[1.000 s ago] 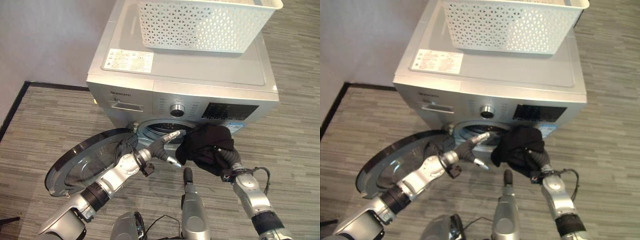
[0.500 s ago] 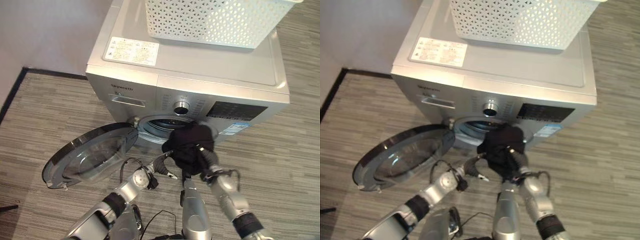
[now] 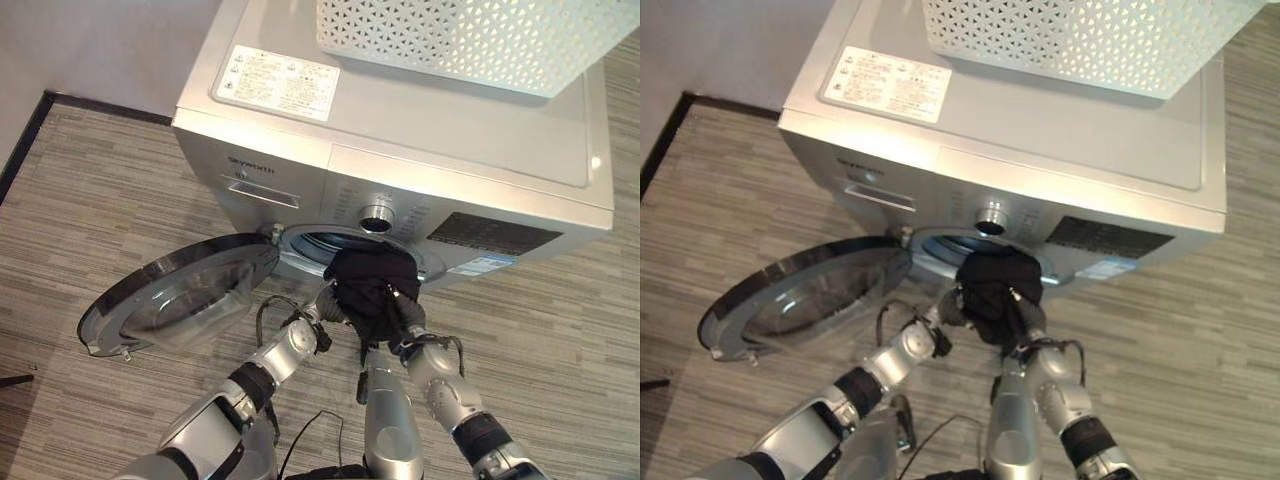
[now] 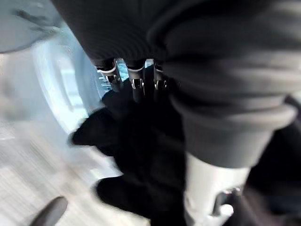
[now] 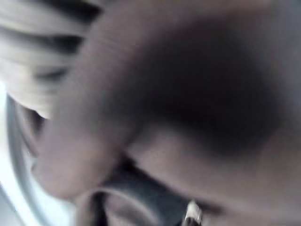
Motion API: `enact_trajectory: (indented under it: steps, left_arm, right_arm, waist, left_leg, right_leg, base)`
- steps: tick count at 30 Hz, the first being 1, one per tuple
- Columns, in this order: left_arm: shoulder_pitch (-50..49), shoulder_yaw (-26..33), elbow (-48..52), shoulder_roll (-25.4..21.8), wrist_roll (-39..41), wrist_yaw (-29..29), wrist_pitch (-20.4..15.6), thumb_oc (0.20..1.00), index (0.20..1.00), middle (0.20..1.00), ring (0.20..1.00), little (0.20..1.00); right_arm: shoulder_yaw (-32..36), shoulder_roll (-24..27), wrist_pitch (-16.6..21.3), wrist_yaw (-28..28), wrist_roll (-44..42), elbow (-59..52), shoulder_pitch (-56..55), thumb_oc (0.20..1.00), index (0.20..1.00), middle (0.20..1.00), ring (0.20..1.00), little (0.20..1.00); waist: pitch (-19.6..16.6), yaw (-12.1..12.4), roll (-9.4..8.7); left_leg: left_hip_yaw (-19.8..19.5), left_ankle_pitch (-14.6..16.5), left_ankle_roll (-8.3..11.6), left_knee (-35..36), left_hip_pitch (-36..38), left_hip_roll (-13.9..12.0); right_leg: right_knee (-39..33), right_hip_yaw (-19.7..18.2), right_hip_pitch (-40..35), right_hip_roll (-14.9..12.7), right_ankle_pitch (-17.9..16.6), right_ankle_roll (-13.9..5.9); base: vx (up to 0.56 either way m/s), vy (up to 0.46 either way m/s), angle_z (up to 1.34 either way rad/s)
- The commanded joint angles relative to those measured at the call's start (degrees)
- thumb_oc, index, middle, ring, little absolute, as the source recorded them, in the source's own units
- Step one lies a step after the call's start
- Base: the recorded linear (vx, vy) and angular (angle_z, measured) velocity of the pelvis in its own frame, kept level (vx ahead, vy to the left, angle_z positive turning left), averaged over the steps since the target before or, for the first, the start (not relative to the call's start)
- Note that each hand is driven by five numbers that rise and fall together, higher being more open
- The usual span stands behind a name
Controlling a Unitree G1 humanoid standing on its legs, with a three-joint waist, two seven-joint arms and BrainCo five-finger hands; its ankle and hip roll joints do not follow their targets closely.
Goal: Grab the laundry basket,head to the washer,open it,put in the laundry and shut it.
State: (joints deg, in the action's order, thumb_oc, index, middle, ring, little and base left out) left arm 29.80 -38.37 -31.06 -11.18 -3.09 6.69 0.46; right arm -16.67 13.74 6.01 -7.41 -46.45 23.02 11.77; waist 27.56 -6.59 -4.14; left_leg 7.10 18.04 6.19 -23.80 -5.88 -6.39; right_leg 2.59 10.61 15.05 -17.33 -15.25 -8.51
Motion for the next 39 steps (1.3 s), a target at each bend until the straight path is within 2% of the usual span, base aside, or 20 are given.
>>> enact_trajectory:
  steps: [1, 4, 9, 19, 20, 21, 22, 23, 24, 26, 27, 28, 29, 33, 38, 39]
  left_arm:
    - [-5.31, -0.19, 11.78, -1.95, 4.34, -6.71, -4.21, 1.0, 1.0, 1.0, 1.0, 1.0]
    - [-6.31, -1.75, 12.75, -2.12, 4.6, -8.38, -4.99, 1.0, 1.0, 1.0, 1.0, 1.0]
    - [-0.58, -6.98, 1.13, 5.2, 3.65, -5.7, -4.86, 1.0, 1.0, 1.0, 1.0, 1.0]
    - [3.67, -9.33, -6.91, 11.22, 5.08, -1.66, -5.15, 1.0, 1.0, 1.0, 1.0, 1.0]
    - [4.09, -9.17, -7.99, 12.03, 5.42, -0.86, -5.17, 0.922, 0.922, 0.922, 0.922, 0.922]
    - [4.39, -8.94, -9.21, 12.83, 6.28, -0.04, -5.18, 0.777, 0.777, 0.777, 0.777, 0.777]
    - [4.78, -8.74, -10.7, 13.92, 7.88, 0.39, -5.22, 0.724, 0.724, 0.724, 0.724, 0.724]
    - [5.13, -8.56, -12.74, 15.27, 9.24, 1.4, -5.21, 0.231, 0.231, 0.231, 0.231, 0.231]
    - [5.17, -8.55, -12.81, 15.3, 9.24, 1.42, -5.24, 0.2, 0.2, 0.2, 0.2, 0.2]
    - [5.27, -8.29, -15.09, 16.24, 9.81, 2.61, -4.96, 0.2, 0.2, 0.2, 0.2, 0.2]
    - [5.36, -7.95, -16.43, 16.67, 10.46, 3.73, -4.61, 0.31, 0.31, 0.31, 0.31, 0.31]
    - [5.37, -7.93, -16.45, 16.69, 10.45, 3.73, -4.62, 0.335, 0.335, 0.335, 0.335, 0.335]
    - [5.71, -7.69, -16.99, 16.45, 9.6, 4.84, -4.38, 0.2, 0.2, 0.2, 0.2, 0.2]
    - [5.37, -6.55, -16.75, 14.87, 9.45, 7.47, -5.04, 0.2, 0.2, 0.2, 0.2, 0.2]
    - [4.73, -4.03, -15.72, 12.54, 10.16, 11.2, -6.41, 0.2, 0.2, 0.2, 0.2, 0.2]
    - [4.54, -3.61, -15.98, 12.37, 10.19, 11.87, -6.65, 0.2, 0.2, 0.2, 0.2, 0.2]
  right_arm:
    - [3.92, -0.3, 2.51, 0.83, 0.4, -5.65, -2.31, 0.2, 0.2, 0.2, 0.2, 0.2]
    - [6.28, -1.11, 3.65, 0.5, -0.44, -5.44, -2.41, 0.2, 0.2, 0.2, 0.2, 0.2]
    - [5.13, -1.49, 5.54, -1.09, -2.07, -5.01, -0.1, 0.2, 0.2, 0.2, 0.2, 0.2]
    - [2.25, -2.56, 7.18, -2.09, -4.35, -3.97, 2.41, 0.2, 0.2, 0.2, 0.2, 0.2]
    - [1.65, -2.94, 7.41, -2.1, -4.9, -3.76, 2.8, 0.2, 0.2, 0.2, 0.2, 0.2]
    - [1.01, -3.27, 7.38, -2.24, -5.23, -3.69, 2.89, 0.2, 0.2, 0.2, 0.2, 0.2]
    - [0.38, -3.46, 7.41, -2.27, -5.54, -3.43, 3.25, 0.2, 0.2, 0.2, 0.2, 0.2]
    - [-0.37, -4.6, 7.7, -1.93, -7.37, -2.56, 3.71, 0.2, 0.2, 0.2, 0.2, 0.2]
    - [-0.38, -4.58, 7.72, -1.89, -7.41, -2.51, 3.74, 0.2, 0.2, 0.2, 0.2, 0.2]
    - [-1.54, -5.49, 7.96, -1.88, -8.69, -1.31, 4.07, 0.2, 0.2, 0.2, 0.2, 0.2]
    - [-3.39, -6.2, 7.83, -1.77, -9.65, -0.99, 4.13, 0.2, 0.2, 0.2, 0.2, 0.2]
    - [-3.4, -6.19, 7.84, -1.77, -9.65, -1.0, 4.13, 0.2, 0.2, 0.2, 0.2, 0.2]
    - [-5.32, -6.7, 7.46, -1.15, -10.48, -0.94, 4.01, 0.2, 0.2, 0.2, 0.2, 0.2]
    - [-9.41, -6.46, 6.84, 0.8, -12.37, -0.93, 2.32, 0.2, 0.2, 0.2, 0.2, 0.2]
    - [-10.76, -4.58, 6.67, 1.08, -11.54, -0.42, 0.95, 0.2, 0.2, 0.2, 0.2, 0.2]
    - [-10.98, -4.3, 6.68, 0.8, -11.07, -0.1, 0.94, 0.347, 0.347, 0.347, 0.347, 0.347]
  waist:
    - [-4.4, 1.54, 1.8]
    - [-4.71, 1.43, 2.14]
    - [-3.96, -0.5, 1.56]
    - [-2.71, -1.55, 1.49]
    - [-2.65, -1.61, 1.44]
    - [-2.55, -1.72, 1.41]
    - [-2.53, -1.9, 1.35]
    - [-2.55, -2.17, 1.35]
    - [-2.55, -2.18, 1.35]
    - [-2.55, -2.24, 1.32]
    - [-2.51, -2.21, 1.36]
    - [-2.51, -2.2, 1.36]
    - [-2.51, -2.09, 1.17]
    - [-2.35, -1.67, 0.62]
    - [-1.7, -1.33, 0.13]
    - [-1.62, -1.29, 0.08]
  left_leg:
    - [0.22, 1.17, -0.6, 2.27, 2.43, -2.34]
    - [0.41, 1.33, -0.4, 2.08, 2.08, -2.43]
    - [0.84, 1.48, -0.17, 2.19, 1.85, -2.43]
    - [1.46, 1.06, -0.26, 3.33, 1.91, -2.81]
    - [1.58, 0.86, -0.21, 3.66, 1.95, -2.8]
    - [1.65, 0.66, -0.14, 3.97, 1.95, -2.84]
    - [1.76, 0.46, -0.06, 4.27, 1.97, -2.86]
    - [2.0, 0.12, 0.09, 5.0, 2.16, -2.91]
    - [2.01, 0.09, 0.09, 5.05, 2.18, -2.9]
    - [2.32, -0.05, 0.25, 5.46, 2.39, -3.03]
    - [2.69, 0.02, 0.34, 5.85, 2.75, -3.39]
    - [2.71, 0.01, 0.34, 5.87, 2.77, -3.38]
    - [2.98, -0.07, 0.27, 6.44, 3.18, -3.46]
    - [3.29, -0.47, 0.37, 7.59, 4.27, -3.74]
    - [3.03, -1.03, 0.7, 8.29, 4.36, -3.87]
    - [2.94, -1.18, 0.77, 8.25, 4.19, -3.83]
  right_leg:
    - [-3.4, -1.34, 1.82, -3.56, 2.1, -2.88]
    - [-3.54, -0.95, 1.72, -3.9, 2.08, -2.9]
    - [-2.83, -1.48, 2.86, -4.08, 2.17, -2.82]
    - [-1.93, -2.63, 5.06, -3.56, 2.78, -2.69]
    - [-1.83, -2.61, 5.29, -3.51, 2.83, -2.67]
    - [-1.72, -2.64, 5.46, -3.46, 2.91, -2.65]
    - [-1.6, -2.68, 5.61, -3.41, 3.03, -2.61]
    - [-1.51, -2.77, 5.87, -3.22, 3.22, -2.54]
    - [-1.5, -2.78, 5.89, -3.22, 3.23, -2.54]
    - [-1.53, -2.79, 6.02, -2.9, 3.3, -2.52]
    - [-1.31, -2.79, 6.26, -2.38, 3.58, -2.46]
    - [-1.3, -2.81, 6.28, -2.38, 3.58, -2.46]
    - [-0.94, -2.86, 6.67, -2.0, 3.79, -2.42]
    - [-0.23, -2.77, 6.83, -1.71, 4.01, -2.48]
    - [-0.24, -2.35, 7.06, -1.92, 3.84, -2.45]
    - [-0.23, -2.33, 7.15, -1.94, 3.78, -2.44]
  base:
    - [0.03, -0.008, 0.2]
    - [0.02, -0.01, 0.09]
    - [0.0, -0.007, 0.0]
    - [0.0, -0.01, -0.02]
    - [0.0, 0.0, 0.0]
    - [0.0, 0.0, 0.0]
    - [0.0, 0.0, 0.0]
    - [0.0, 0.0, 0.0]
    - [0.0, 0.0, 0.0]
    - [0.0, 0.0, 0.0]
    - [0.0, 0.0, 0.0]
    - [0.02, -0.003, -0.05]
    - [0.02, -0.002, -0.07]
    - [0.02, -0.01, -0.16]
    - [0.01, -0.02, -0.05]
    - [0.0, 0.0, 0.0]
